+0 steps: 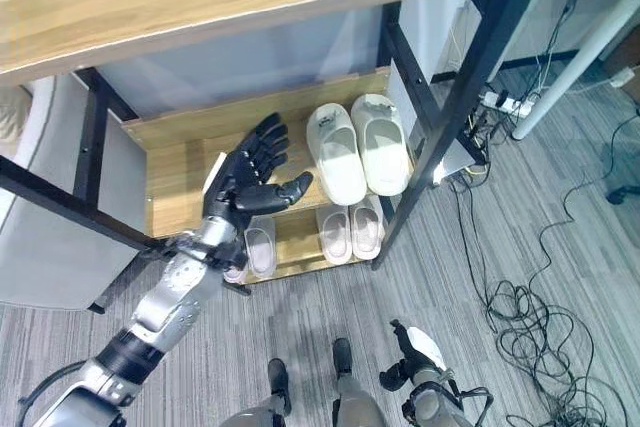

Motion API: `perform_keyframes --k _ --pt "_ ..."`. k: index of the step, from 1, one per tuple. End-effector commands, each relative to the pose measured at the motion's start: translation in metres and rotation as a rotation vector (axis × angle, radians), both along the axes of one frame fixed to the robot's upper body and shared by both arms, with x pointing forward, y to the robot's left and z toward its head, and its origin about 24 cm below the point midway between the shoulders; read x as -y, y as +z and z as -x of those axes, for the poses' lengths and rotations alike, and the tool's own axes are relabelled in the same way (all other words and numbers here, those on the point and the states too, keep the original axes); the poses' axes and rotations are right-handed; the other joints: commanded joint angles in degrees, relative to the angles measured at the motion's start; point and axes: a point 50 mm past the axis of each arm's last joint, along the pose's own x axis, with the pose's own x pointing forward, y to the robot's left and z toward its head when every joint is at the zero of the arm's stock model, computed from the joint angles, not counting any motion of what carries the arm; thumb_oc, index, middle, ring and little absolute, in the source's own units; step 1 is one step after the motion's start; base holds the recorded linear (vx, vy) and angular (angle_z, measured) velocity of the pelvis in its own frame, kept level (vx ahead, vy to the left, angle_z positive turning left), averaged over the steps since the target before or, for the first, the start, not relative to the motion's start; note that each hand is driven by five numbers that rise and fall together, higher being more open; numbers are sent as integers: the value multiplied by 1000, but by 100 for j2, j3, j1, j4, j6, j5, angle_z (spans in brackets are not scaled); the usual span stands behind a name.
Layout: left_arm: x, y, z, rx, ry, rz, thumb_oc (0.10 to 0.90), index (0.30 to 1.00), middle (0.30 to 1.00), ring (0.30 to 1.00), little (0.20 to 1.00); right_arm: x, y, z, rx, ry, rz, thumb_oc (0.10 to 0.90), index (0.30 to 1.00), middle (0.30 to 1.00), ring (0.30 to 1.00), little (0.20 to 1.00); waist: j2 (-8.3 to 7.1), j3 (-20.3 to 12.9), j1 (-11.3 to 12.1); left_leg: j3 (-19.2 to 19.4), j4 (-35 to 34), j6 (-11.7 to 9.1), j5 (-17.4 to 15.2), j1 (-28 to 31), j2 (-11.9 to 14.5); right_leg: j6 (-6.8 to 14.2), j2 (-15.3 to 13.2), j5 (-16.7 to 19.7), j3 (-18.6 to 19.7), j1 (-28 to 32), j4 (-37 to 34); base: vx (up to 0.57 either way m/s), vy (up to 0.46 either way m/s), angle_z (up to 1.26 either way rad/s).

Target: Arrange the slippers neatly on the shoe rack.

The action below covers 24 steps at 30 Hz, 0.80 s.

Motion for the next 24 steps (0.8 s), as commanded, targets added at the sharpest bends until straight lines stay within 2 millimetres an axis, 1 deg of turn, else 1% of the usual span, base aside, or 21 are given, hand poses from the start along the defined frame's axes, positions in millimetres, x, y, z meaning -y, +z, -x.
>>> perform_keyframes --k 1,6,10,12,14,15,16,18,20,21,22,24 --pt "-12 18 12 144 -22 15 800 900 900 900 900 5 -6 16 -15 -67 -33 800 900 900 900 900 -354 -705 250 -122 -48 -349 -232 70 63 595 -354 -574 -502 304 32 43 17 15" --pt "-40 -6 38 63 15 -58 800 900 900 900 900 6 -15 29 -70 -106 -49 800 900 900 900 900 -428 -800 409 -222 -48 -357 -267 265 49 598 -384 -634 -684 614 25 43 24 21" --pt "-59 -36 59 -64 21 -138 800 900 900 900 900 8 -19 37 -107 -124 -57 800 900 900 900 900 -499 -853 522 -299 -48 -361 -308 404 46 606 -390 -669 -799 827 28 35 25 16" --pt "-69 -46 65 -95 28 -236 800 900 900 900 900 9 -21 39 -121 -136 -66 800 900 900 900 900 -534 -883 558 -321 -48 -359 -329 467 49 604 -384 -694 -821 908 35 37 41 18" --pt "-80 -70 75 -201 57 -278 800 900 900 900 900 10 -24 44 -147 -143 -65 800 900 900 900 900 -579 -903 601 -346 -48 -354 -354 545 57 600 -374 -712 -855 1010 41 30 40 7" --pt "-84 -78 79 -234 67 -309 800 900 900 900 900 11 -25 47 -158 -151 -64 800 900 900 900 900 -594 -902 606 -365 -48 -350 -365 583 55 600 -369 -722 -874 1048 41 30 32 1" --pt "-90 -92 85 -295 83 -351 800 900 900 900 900 12 -27 49 -170 -159 -64 800 900 900 900 900 -620 -912 620 -379 -48 -344 -378 618 55 600 -361 -733 -890 1094 42 31 36 4" --pt "-102 -119 95 -399 114 -492 800 900 900 900 900 14 -29 53 -189 -179 -65 800 900 900 900 900 -660 -928 635 -393 -48 -333 -396 662 58 609 -358 -741 -922 1152 48 28 37 9" --pt "-114 -151 106 -542 147 -595 800 900 900 900 900 15 -31 57 -210 -198 -68 800 900 900 900 900 -687 -937 640 -420 -48 -321 -401 699 60 610 -353 -753 -934 1196 54 17 31 11" --pt "-113 -151 105 -540 148 -596 800 900 900 900 900 16 -31 56 -209 -199 -67 800 900 900 900 900 -683 -930 640 -423 -48 -321 -402 702 60 610 -354 -755 -937 1200 53 16 40 5" --pt "-121 -174 116 -648 165 -659 800 900 900 900 900 17 -33 59 -226 -213 -67 800 900 900 900 900 -695 -935 630 -426 -48 -314 -403 724 63 606 -355 -763 -941 1224 58 14 42 3" --pt "-127 -200 129 -775 183 -737 800 900 900 900 900 18 -34 61 -247 -221 -62 800 900 900 900 900 -690 -934 615 -437 -48 -300 -409 748 49 603 -358 -771 -933 1244 63 13 56 2"
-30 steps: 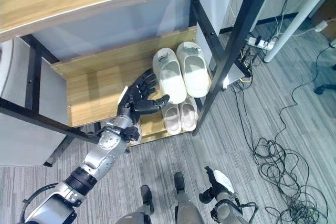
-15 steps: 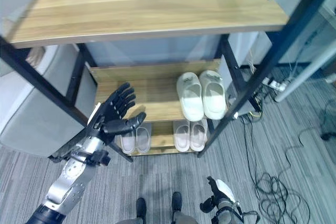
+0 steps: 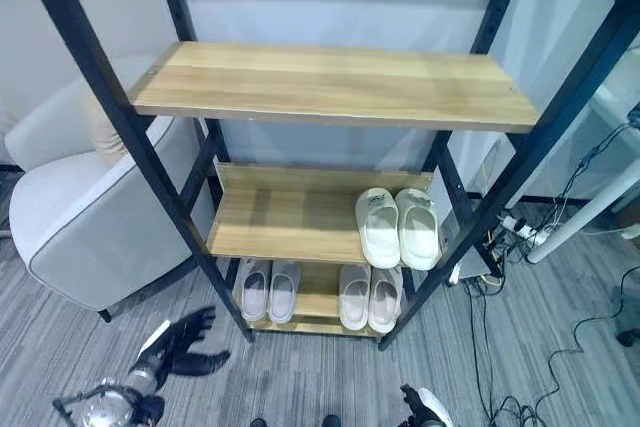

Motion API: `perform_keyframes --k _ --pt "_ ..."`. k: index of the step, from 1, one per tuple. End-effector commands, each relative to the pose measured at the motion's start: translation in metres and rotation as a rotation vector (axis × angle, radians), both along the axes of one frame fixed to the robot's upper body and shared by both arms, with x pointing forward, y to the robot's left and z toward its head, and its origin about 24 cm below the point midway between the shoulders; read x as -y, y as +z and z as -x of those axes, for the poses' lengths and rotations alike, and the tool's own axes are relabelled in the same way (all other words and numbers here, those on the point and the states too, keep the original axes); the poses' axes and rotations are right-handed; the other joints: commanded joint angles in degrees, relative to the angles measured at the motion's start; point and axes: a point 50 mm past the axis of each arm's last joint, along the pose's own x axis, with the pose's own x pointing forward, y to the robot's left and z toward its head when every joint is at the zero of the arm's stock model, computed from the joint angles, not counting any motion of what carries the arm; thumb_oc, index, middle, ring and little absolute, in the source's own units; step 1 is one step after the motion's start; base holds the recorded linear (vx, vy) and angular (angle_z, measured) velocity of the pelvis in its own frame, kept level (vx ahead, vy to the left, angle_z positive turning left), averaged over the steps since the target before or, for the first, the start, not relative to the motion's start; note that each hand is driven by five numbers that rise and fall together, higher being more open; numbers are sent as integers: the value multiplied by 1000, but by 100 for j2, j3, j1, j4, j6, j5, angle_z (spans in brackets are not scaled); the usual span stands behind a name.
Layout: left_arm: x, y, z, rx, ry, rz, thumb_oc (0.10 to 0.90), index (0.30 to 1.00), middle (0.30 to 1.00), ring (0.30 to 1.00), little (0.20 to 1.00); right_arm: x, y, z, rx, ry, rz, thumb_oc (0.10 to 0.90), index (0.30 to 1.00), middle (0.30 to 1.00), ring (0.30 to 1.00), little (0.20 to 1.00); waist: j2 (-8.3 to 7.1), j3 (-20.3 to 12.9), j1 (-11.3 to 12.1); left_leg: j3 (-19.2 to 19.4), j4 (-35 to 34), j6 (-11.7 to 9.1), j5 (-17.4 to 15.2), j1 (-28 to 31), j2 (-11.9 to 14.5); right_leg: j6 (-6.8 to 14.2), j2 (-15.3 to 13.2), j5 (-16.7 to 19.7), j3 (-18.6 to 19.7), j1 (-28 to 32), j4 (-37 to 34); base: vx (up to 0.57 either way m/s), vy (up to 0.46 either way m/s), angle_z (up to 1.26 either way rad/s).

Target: Arrange the slippers neatly on the shoe rack.

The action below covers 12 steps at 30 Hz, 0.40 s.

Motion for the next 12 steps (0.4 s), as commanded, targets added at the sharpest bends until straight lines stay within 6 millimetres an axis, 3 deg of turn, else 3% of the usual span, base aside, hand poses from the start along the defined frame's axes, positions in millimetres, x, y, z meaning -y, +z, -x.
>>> perform_keyframes --k 1,5,6,8,12 --pt "0 -8 -13 5 -41 -128 800 900 900 900 900 11 5 -10 36 -49 13 800 900 900 900 900 -139 -155 26 82 -44 -241 -222 7 55 610 -329 -435 -378 270 111 8 59 1" --pt "-4 -47 17 -225 20 -231 800 900 900 900 900 12 0 -4 -13 -53 36 800 900 900 900 900 -126 -188 -16 94 -44 -222 -246 41 30 610 -348 -440 -358 285 117 14 45 2" --pt "-3 -48 16 -223 20 -231 800 900 900 900 900 12 0 -5 -11 -53 37 800 900 900 900 900 -121 -182 -16 93 -44 -221 -248 41 30 610 -348 -441 -359 285 118 14 52 2" --pt "-7 -60 34 -331 73 -264 800 900 900 900 900 14 -2 0 -35 -62 55 800 900 900 900 900 -108 -218 -42 114 -44 -216 -273 58 13 608 -360 -451 -345 288 117 10 50 2" --pt "-10 -65 44 -383 101 -289 800 900 900 900 900 16 -2 3 -48 -74 68 800 900 900 900 900 -97 -238 -66 125 -44 -212 -303 74 2 610 -377 -451 -327 284 117 13 39 1"
